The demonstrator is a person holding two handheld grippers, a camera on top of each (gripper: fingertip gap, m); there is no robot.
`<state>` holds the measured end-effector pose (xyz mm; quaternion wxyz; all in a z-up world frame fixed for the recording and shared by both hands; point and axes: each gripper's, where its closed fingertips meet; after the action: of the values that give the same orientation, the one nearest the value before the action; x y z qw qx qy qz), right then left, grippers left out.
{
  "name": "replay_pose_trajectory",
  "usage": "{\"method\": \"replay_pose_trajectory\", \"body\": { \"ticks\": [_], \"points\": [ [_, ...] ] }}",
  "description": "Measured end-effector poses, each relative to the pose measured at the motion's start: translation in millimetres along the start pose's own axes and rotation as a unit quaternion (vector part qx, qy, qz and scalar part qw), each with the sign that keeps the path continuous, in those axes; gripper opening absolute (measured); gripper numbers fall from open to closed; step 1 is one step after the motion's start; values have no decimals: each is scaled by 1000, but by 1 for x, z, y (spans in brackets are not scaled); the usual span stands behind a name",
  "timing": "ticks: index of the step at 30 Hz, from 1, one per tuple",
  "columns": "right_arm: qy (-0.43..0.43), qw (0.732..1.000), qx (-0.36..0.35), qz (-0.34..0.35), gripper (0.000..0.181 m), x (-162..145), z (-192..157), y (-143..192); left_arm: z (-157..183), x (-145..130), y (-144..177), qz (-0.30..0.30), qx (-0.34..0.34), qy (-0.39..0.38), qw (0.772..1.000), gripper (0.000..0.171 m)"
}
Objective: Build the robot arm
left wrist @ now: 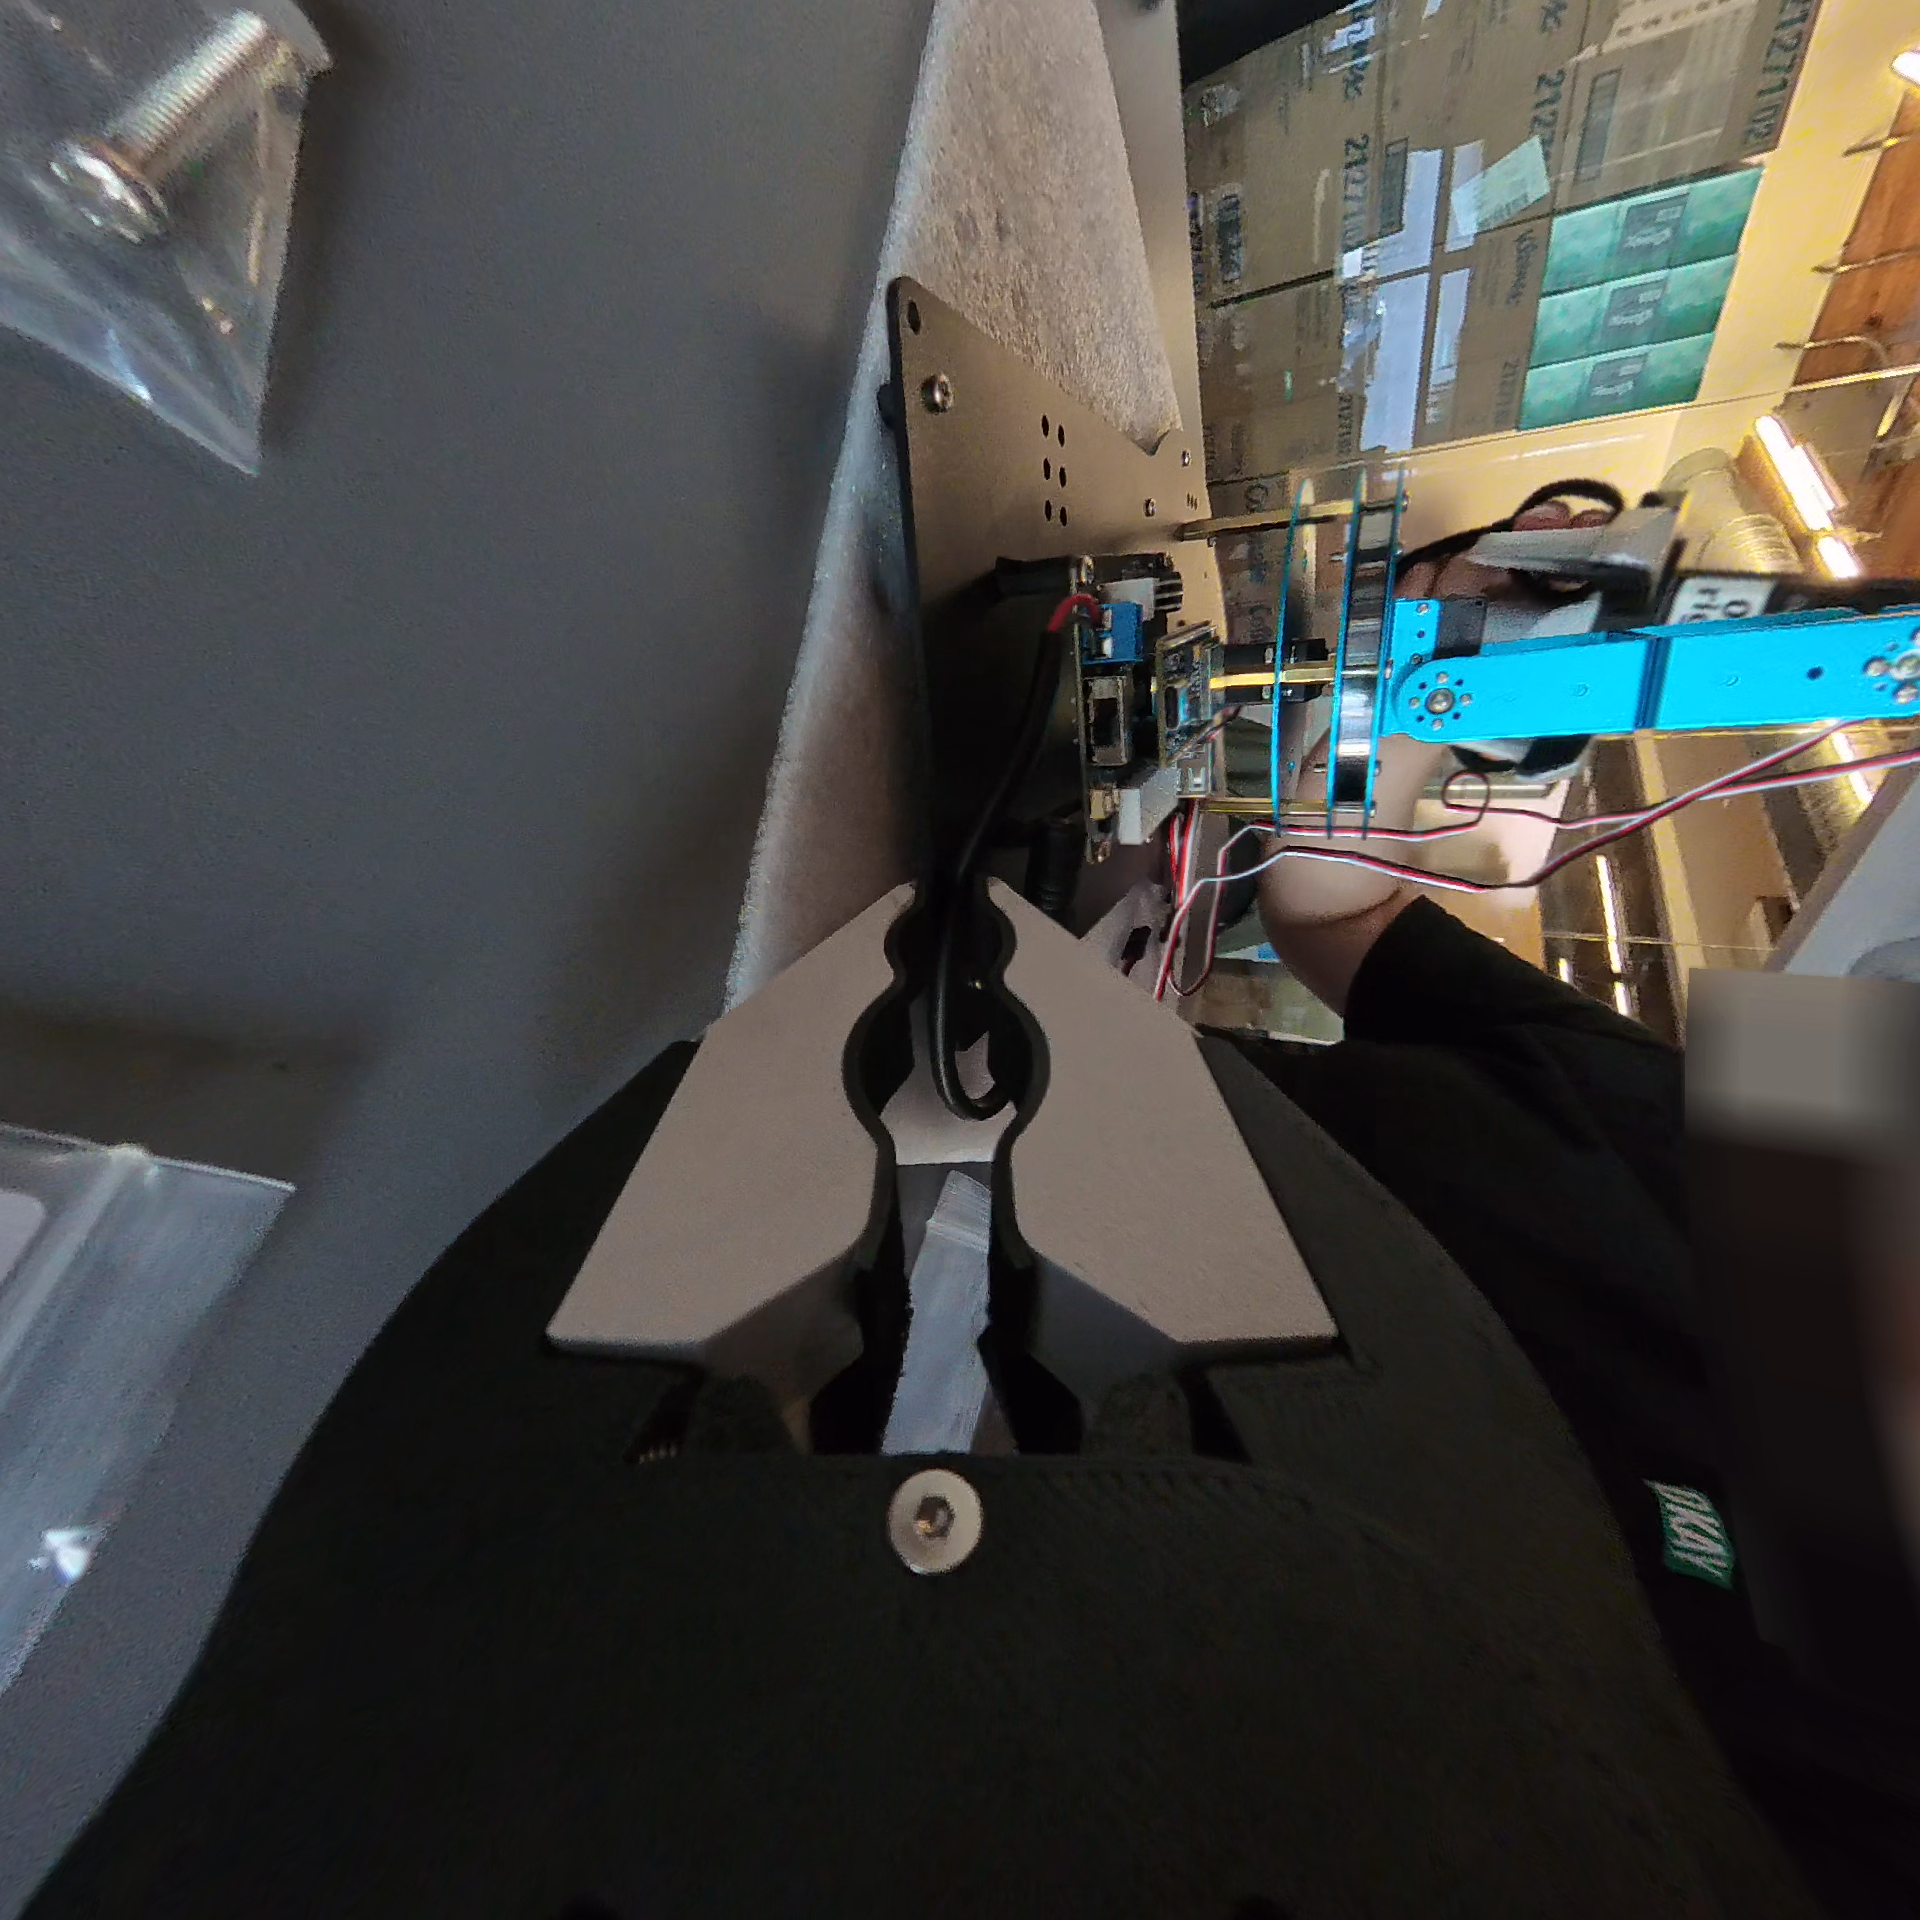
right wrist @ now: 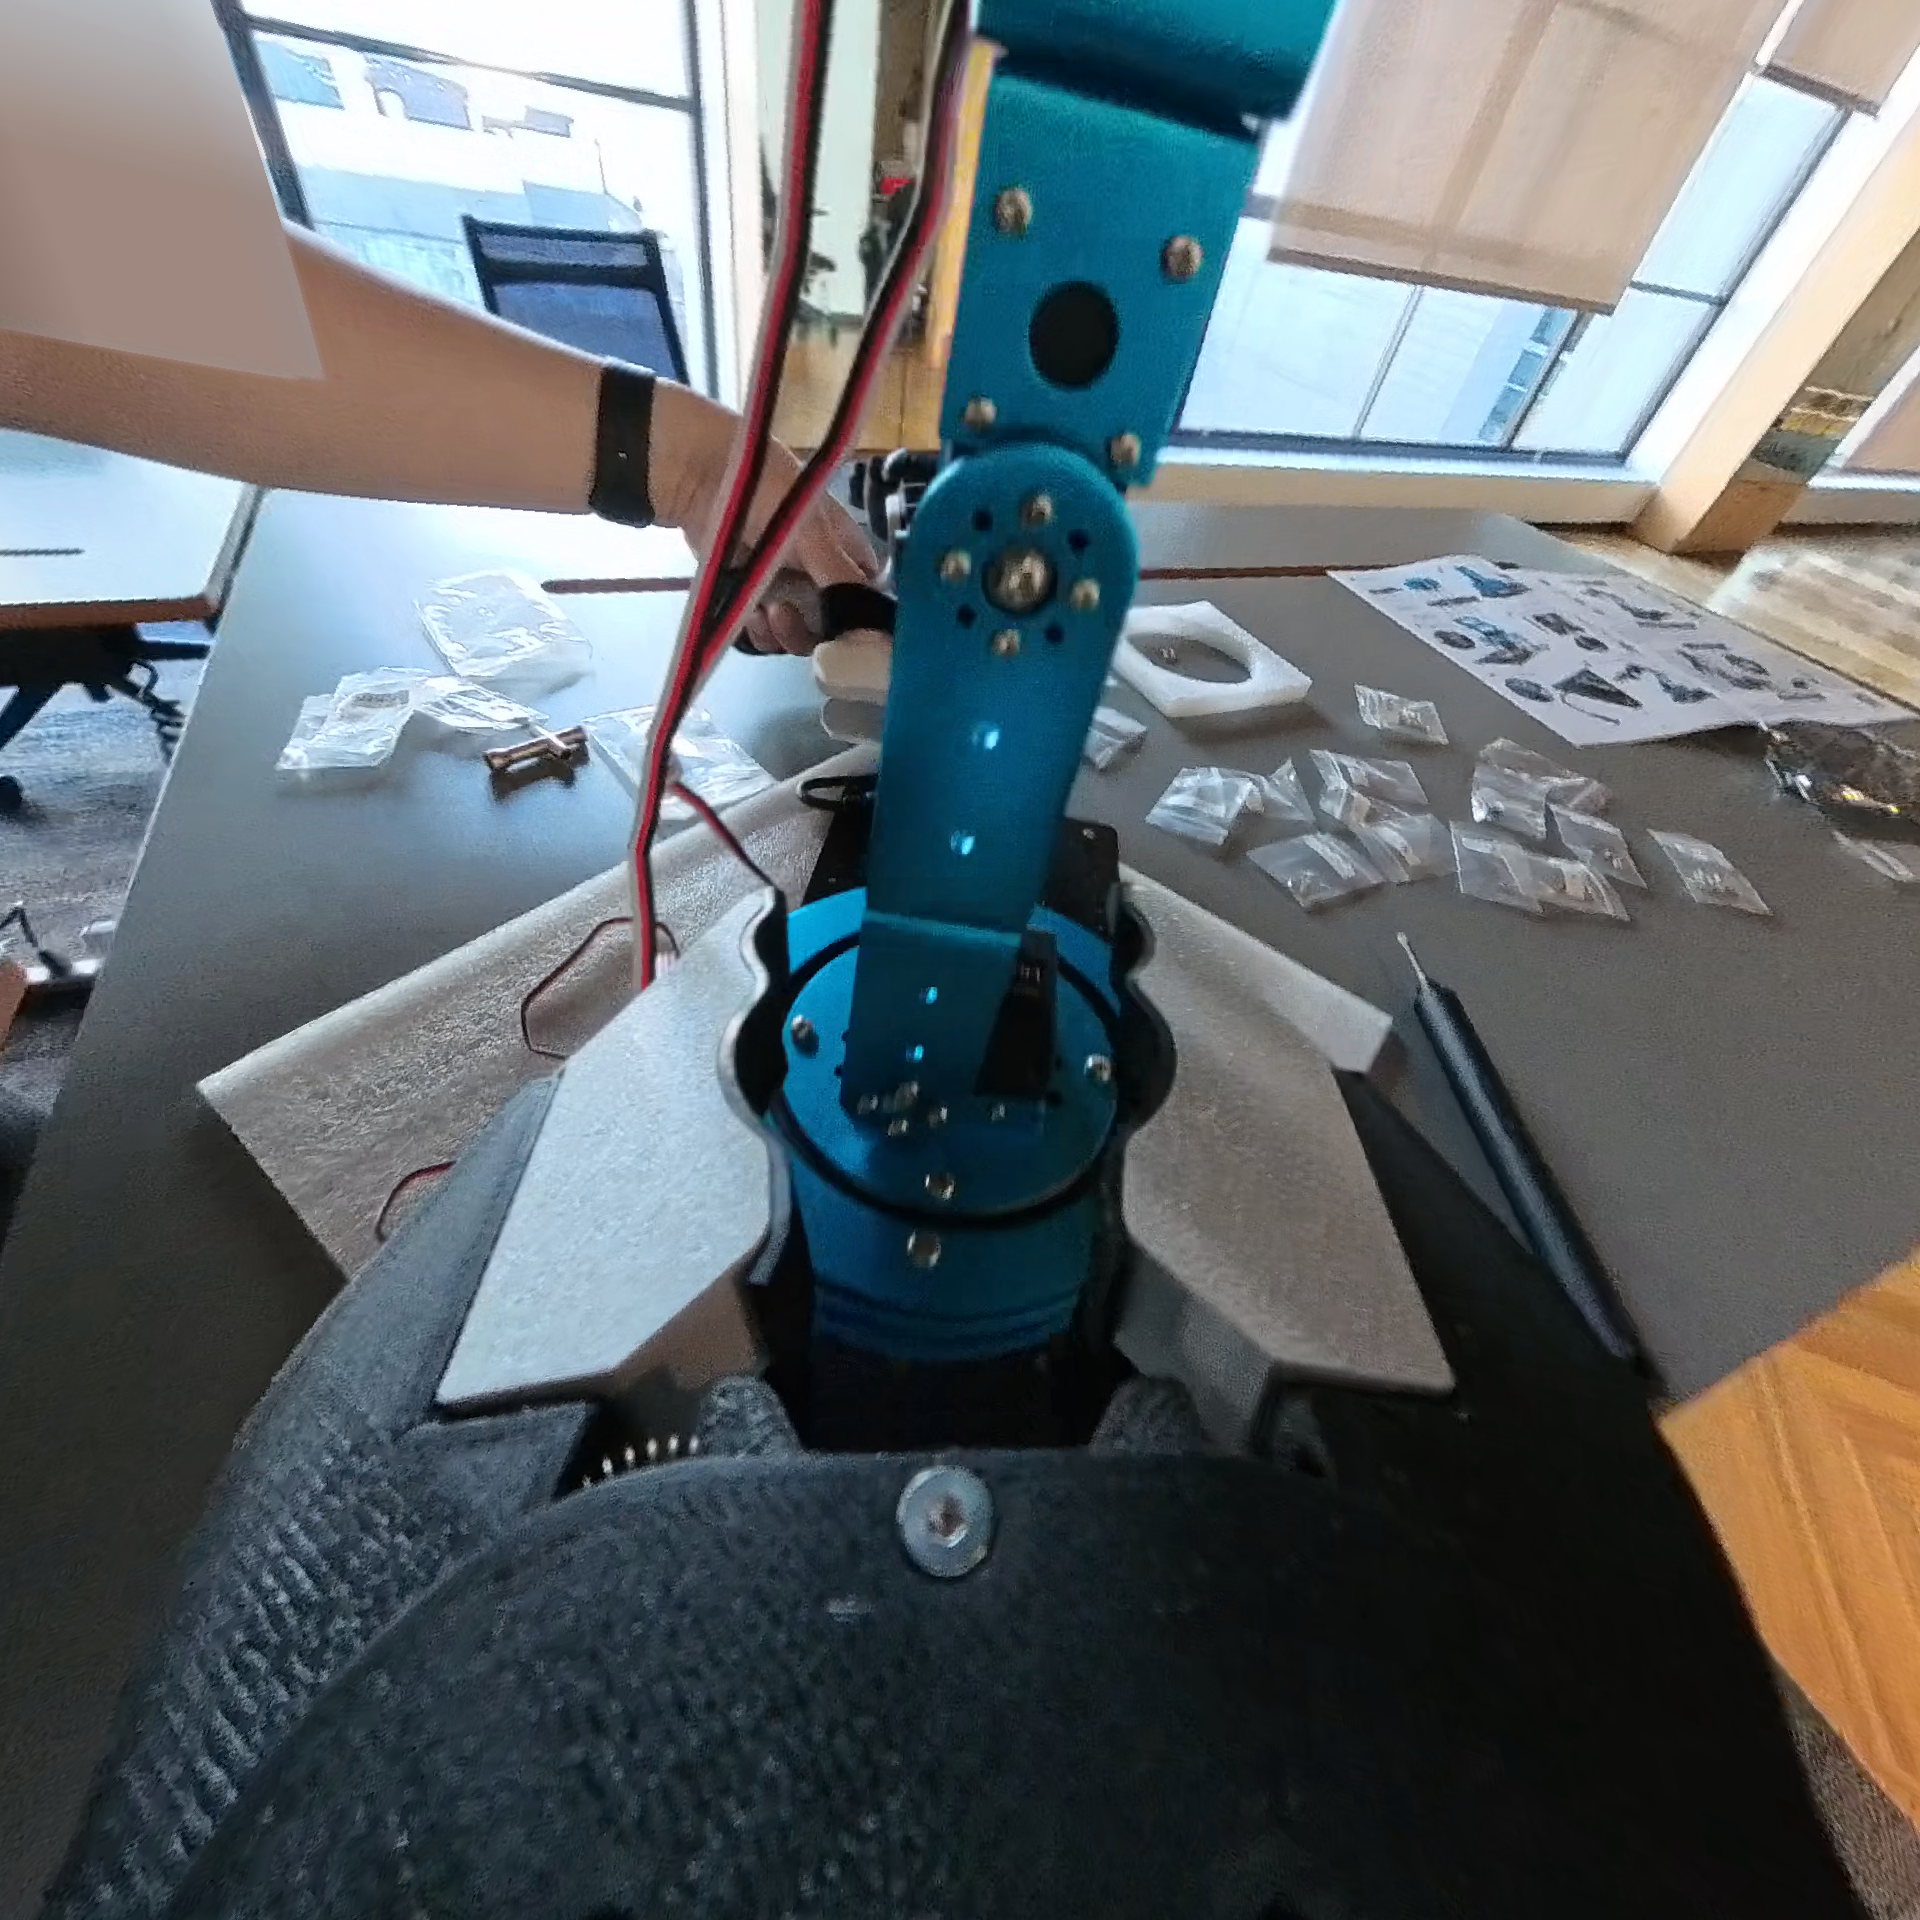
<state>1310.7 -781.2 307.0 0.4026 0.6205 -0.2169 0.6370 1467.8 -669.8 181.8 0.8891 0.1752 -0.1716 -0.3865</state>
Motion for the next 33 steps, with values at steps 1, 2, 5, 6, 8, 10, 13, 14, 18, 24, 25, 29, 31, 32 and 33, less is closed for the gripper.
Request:
{"method": "replay_pose_trajectory", "body": {
  "ticks": [1, 2, 5, 6, 8, 10, 13, 14, 18, 24, 25, 29, 31, 32, 33],
  "points": [
    [-5, 1000, -10, 4, 64, -1, -1, 6, 0, 0, 0, -5, -4, 3, 1000, 5],
    [-15, 1000, -21, 10, 64, -2, -3, 12, 1, 0, 0, -12, -6, 1, 1000, 5],
    [-67, 995, -69, 15, 72, -12, -15, 31, 2, 0, 0, -39, -14, -5, 999, 8],
    [-86, 992, -93, 9, 73, -19, -20, 37, 3, 0, 0, -49, -18, -8, 999, 9],
    [-118, 983, -140, -20, 73, -40, -32, 44, 4, 0, 0, -71, -30, -12, 997, 12],
    [-125, 973, -189, -53, 73, -61, -43, 47, 4, 0, 1, -96, -45, -12, 994, 12],
    [-150, 953, -246, -93, 66, -88, -50, 44, 2, -1, 0, -129, -51, -30, 990, 6],
    [-168, 943, -263, -118, 67, -101, -51, 45, 1, -1, 0, -137, -51, -40, 988, 5],
    [-186, 928, -282, -156, 49, -113, -52, 43, 1, -2, 0, -150, -46, -60, 986, 4],
    [-216, 908, -255, -252, 34, -138, -52, 42, 0, -3, 0, -137, -32, -68, 988, 4],
    [-219, 909, -249, -253, 33, -138, -51, 42, 0, -5, -1, -135, -27, -76, 988, 3],
    [-213, 916, -227, -255, 32, -140, -48, 43, 0, -9, -1, -129, -19, -80, 988, 3],
    [-204, 921, -219, -249, 31, -140, -46, 43, 1, -12, -1, -122, -21, -71, 990, 3],
    [-204, 923, -215, -246, 31, -141, -45, 43, 1, -14, -1, -118, -21, -68, 990, 3],
    [-203, 925, -209, -243, 31, -141, -44, 44, 2, -16, 0, -116, -19, -68, 991, 3]
  ]
}}
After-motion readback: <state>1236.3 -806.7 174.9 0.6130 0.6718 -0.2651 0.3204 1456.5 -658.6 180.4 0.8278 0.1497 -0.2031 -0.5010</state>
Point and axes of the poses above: each gripper's, where its closed fingertips meet, y back along the fingers, x out of its top, z = x × y across the jaws, and after that the axes turned 2 degrees about x, right-handed
